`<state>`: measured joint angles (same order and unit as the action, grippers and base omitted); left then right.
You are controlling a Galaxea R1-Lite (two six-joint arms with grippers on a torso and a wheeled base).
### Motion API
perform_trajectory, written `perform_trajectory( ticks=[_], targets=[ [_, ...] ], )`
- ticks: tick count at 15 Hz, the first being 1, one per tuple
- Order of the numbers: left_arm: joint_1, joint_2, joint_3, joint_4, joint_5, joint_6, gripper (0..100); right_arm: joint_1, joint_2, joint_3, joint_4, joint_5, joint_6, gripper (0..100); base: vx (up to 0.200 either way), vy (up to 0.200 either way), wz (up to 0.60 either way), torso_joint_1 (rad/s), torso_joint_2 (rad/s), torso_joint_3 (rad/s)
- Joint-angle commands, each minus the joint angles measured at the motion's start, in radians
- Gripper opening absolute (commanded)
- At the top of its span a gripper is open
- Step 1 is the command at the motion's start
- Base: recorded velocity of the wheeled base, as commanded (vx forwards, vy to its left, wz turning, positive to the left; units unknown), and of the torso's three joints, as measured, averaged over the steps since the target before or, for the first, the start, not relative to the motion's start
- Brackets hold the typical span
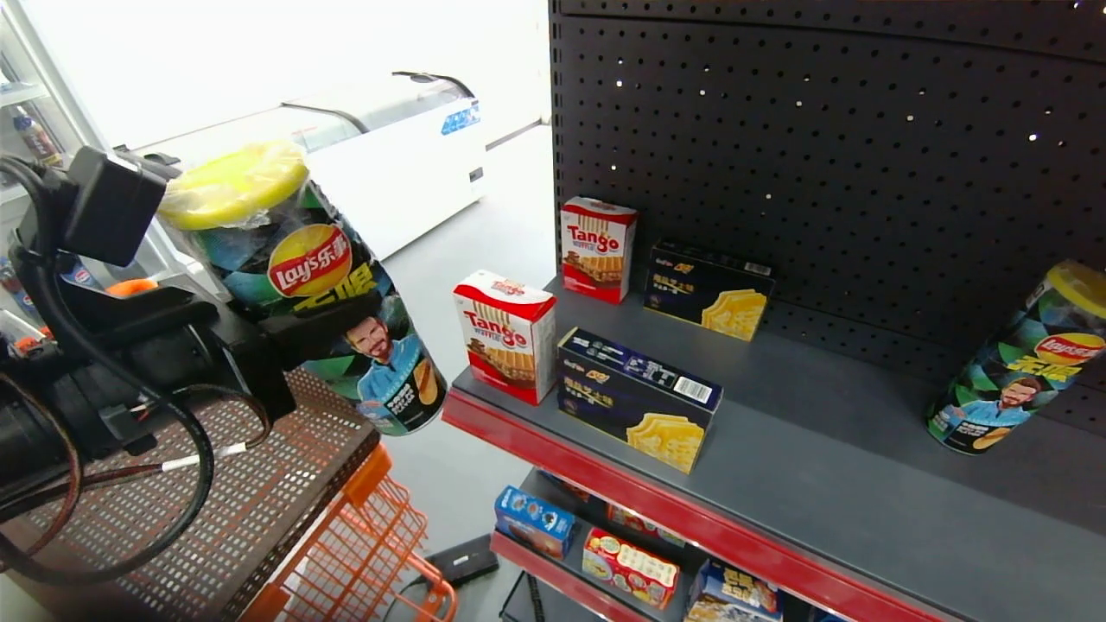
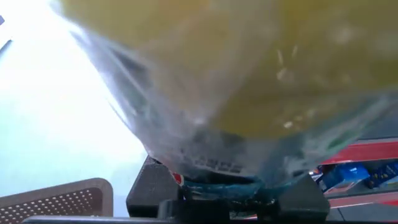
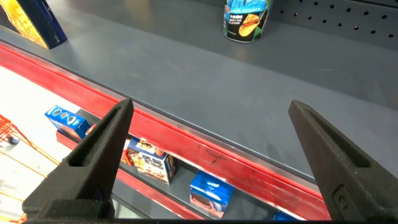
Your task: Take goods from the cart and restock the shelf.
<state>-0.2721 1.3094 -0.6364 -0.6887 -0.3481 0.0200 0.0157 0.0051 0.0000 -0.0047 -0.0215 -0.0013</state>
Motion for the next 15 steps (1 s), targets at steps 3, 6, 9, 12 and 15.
perform_trajectory(
  ticks=[3,6,9,12,15],
  targets=[
    [-0.004,-0.005,-0.022,0.038,-0.002,0.001,0,0.001,0.001,0.0,0.0,0.0,0.0,100,0.0,0.0,0.0,0.0,0.0,0.0],
    [-0.041,0.004,-0.057,0.049,-0.023,0.005,0,0.001,0.001,0.0,0.0,0.0,0.0,100,0.0,0.0,0.0,0.0,0.0,0.0],
    [-0.052,0.059,-0.092,0.051,-0.022,0.006,0,0.001,0.001,0.0,0.0,0.0,0.0,100,0.0,0.0,0.0,0.0,0.0,0.0],
    [-0.059,0.06,-0.105,0.115,-0.023,0.009,0,0.0,0.001,0.0,-0.001,0.0,0.0,100,0.0,0.0,0.0,0.0,0.0,0.0],
    [-0.113,0.06,-0.101,0.123,-0.054,0.012,0,0.001,0.001,0.0,0.0,0.003,-0.006,100,0.0,0.0,0.0,0.0,0.0,0.0]
  ],
)
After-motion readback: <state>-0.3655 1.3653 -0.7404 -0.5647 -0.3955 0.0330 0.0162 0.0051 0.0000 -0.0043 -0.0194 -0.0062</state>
